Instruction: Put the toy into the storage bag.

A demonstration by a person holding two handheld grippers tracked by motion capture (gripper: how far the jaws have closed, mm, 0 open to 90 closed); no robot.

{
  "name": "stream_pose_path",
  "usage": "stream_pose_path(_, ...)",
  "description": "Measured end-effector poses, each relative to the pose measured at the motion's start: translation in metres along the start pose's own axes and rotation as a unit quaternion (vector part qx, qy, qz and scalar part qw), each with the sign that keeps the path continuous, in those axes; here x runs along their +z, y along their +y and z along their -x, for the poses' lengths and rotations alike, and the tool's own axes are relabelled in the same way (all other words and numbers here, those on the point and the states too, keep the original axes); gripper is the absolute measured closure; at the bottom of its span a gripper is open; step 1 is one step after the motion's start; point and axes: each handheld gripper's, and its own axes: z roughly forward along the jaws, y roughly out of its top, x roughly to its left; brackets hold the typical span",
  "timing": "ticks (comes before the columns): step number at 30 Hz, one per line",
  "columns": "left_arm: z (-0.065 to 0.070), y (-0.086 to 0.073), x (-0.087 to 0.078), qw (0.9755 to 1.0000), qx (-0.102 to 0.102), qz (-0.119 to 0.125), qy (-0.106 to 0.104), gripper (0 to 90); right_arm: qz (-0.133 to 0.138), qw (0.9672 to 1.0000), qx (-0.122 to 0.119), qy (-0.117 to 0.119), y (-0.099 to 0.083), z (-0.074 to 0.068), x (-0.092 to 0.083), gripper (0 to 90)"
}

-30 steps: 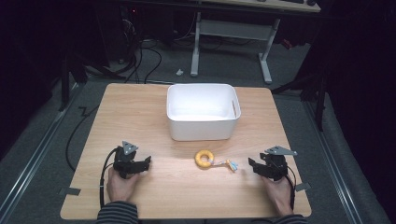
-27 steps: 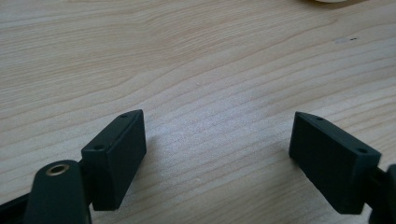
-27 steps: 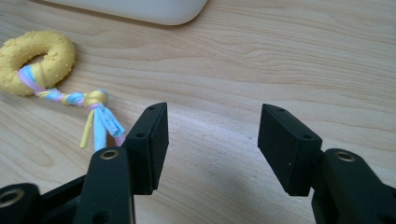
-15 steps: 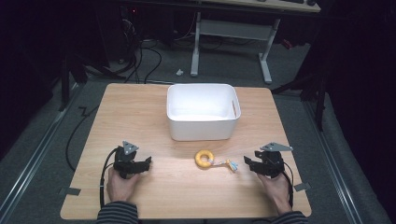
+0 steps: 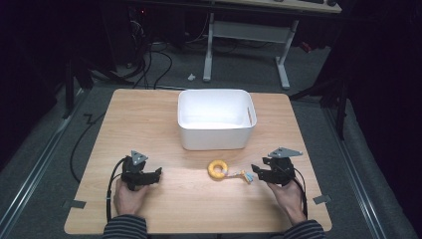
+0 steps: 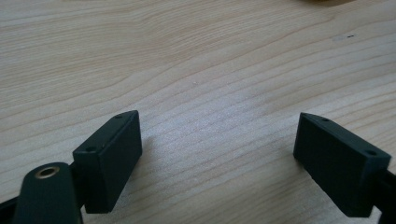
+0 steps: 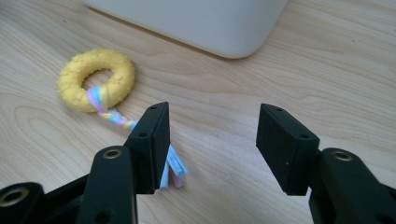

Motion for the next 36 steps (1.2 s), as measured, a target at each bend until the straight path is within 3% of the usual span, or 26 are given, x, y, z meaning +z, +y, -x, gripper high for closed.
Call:
stream_pose_path(18, 0.0, 0.0, 0.0, 1.0, 0.0, 0.0, 0.0, 15.0, -0.019, 0.9985, -0.038, 0.033, 0.029, -0.022, 0.019, 43.7)
stream_pose_path(29, 0.0, 0.0, 0.0, 1.0, 0.0, 0.0, 0.0, 15.0, -0.037, 0.9964, -0.05, 0.058, 0.041, -0.035, 0.034, 45.4)
stream_pose_path(36, 0.0, 0.0, 0.0, 1.0, 0.0, 0.0, 0.0, 15.0, -0.057, 0.993, -0.065, 0.08, 0.05, -0.045, 0.048, 49.5)
